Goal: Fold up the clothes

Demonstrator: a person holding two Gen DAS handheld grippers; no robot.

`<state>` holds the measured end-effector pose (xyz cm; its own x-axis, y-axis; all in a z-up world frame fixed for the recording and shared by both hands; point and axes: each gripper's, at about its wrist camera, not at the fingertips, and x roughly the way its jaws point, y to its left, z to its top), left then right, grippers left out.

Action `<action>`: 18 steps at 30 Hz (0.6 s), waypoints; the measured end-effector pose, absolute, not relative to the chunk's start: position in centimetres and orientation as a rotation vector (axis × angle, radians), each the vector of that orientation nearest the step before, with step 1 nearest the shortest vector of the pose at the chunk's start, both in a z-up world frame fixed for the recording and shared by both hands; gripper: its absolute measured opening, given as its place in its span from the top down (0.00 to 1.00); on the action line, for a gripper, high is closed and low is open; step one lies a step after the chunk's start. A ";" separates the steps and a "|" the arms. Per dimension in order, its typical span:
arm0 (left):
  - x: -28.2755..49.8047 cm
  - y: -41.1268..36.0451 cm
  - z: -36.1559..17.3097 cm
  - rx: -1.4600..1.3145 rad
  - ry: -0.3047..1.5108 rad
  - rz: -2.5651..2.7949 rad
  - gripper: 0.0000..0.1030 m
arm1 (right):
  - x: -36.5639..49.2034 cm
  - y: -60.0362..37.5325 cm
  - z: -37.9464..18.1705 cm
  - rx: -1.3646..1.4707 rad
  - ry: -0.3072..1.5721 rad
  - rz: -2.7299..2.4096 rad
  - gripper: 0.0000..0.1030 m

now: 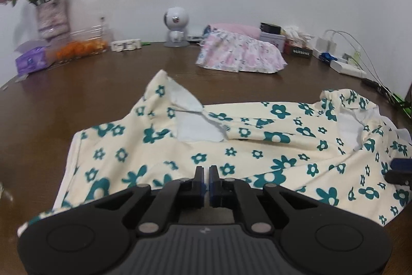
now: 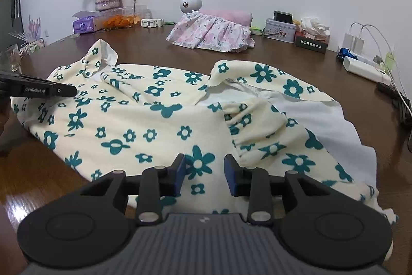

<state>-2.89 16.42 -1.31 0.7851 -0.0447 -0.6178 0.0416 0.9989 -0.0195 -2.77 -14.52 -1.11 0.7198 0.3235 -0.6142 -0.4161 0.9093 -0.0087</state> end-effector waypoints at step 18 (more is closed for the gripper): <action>-0.6 21.1 5.6 -0.274 0.609 0.050 0.36 | 0.3 -19.8 6.4 0.112 0.595 0.493 0.41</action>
<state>-0.63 21.06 5.61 0.8200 -0.0343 -0.5713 -0.1264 0.9627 -0.2392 0.25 -19.78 6.43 0.7162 0.4758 -0.5106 -0.4127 0.8787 0.2400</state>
